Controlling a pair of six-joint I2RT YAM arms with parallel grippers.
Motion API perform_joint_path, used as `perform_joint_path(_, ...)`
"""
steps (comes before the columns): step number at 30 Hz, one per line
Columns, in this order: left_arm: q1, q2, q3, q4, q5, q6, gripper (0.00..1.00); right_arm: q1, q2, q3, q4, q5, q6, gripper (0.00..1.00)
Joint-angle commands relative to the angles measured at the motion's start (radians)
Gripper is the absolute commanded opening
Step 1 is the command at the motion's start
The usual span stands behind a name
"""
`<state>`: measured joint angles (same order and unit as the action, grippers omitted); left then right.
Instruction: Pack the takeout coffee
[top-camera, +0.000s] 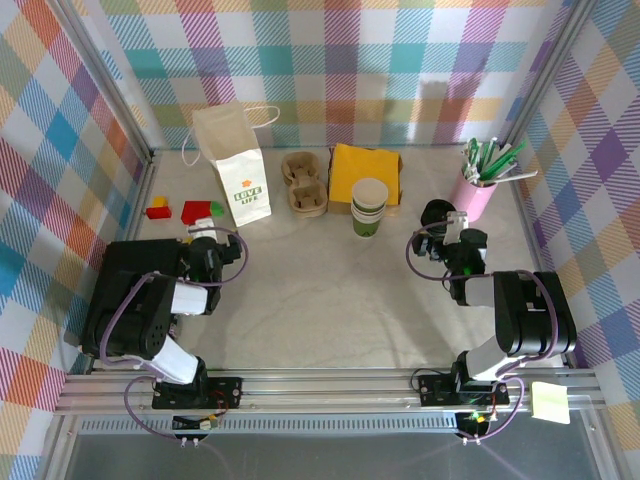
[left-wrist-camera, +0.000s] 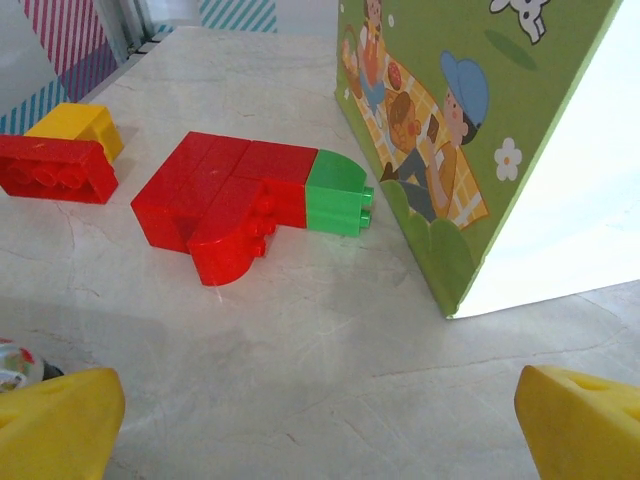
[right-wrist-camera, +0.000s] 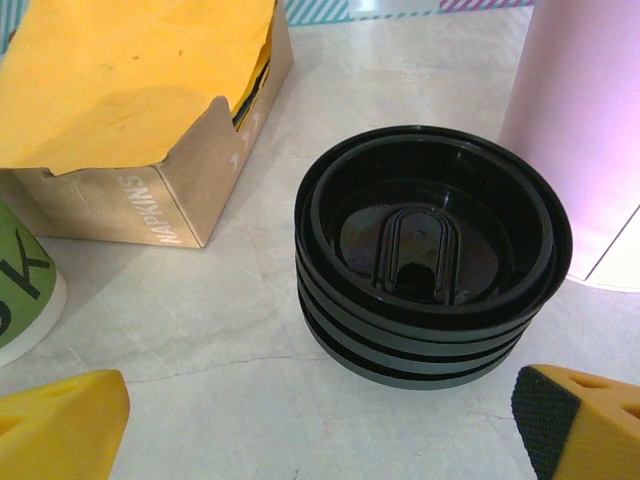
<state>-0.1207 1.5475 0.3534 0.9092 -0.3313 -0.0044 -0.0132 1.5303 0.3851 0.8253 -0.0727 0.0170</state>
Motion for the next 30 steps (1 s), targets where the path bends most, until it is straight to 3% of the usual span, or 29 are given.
perform_joint_path(1,-0.013,-0.075,-0.036,0.041,-0.037,0.013,1.00,0.000,-0.053,-0.043,0.083,-0.007,-0.007,0.99)
perform_joint_path(5,-0.024,-0.224,-0.034,-0.085,-0.088,0.006,1.00,0.000,-0.177,-0.033,-0.059,0.027,0.016,0.99)
perform_joint_path(11,-0.088,-0.496,0.003,-0.343,-0.205,-0.068,1.00,-0.001,-0.449,0.091,-0.543,0.071,0.209,0.99)
perform_joint_path(14,-0.127,-0.606,0.116,-0.612,-0.243,-0.146,1.00,0.000,-0.556,0.216,-0.870,0.059,0.382,0.99)
perform_joint_path(16,-0.142,-0.644,0.214,-0.813,-0.244,-0.232,1.00,0.000,-0.593,0.309,-1.043,-0.033,0.439,0.99)
perform_joint_path(18,-0.152,-0.657,0.305,-0.967,-0.198,-0.288,1.00,0.010,-0.609,0.373,-1.135,-0.109,0.454,0.99)
perform_joint_path(23,-0.162,-0.608,0.528,-1.294,-0.012,-0.397,1.00,0.078,-0.555,0.550,-1.333,-0.114,0.545,0.98)
perform_joint_path(30,-0.184,-0.578,0.655,-1.436,0.223,-0.455,1.00,0.280,-0.323,0.859,-1.568,0.070,0.587,0.98)
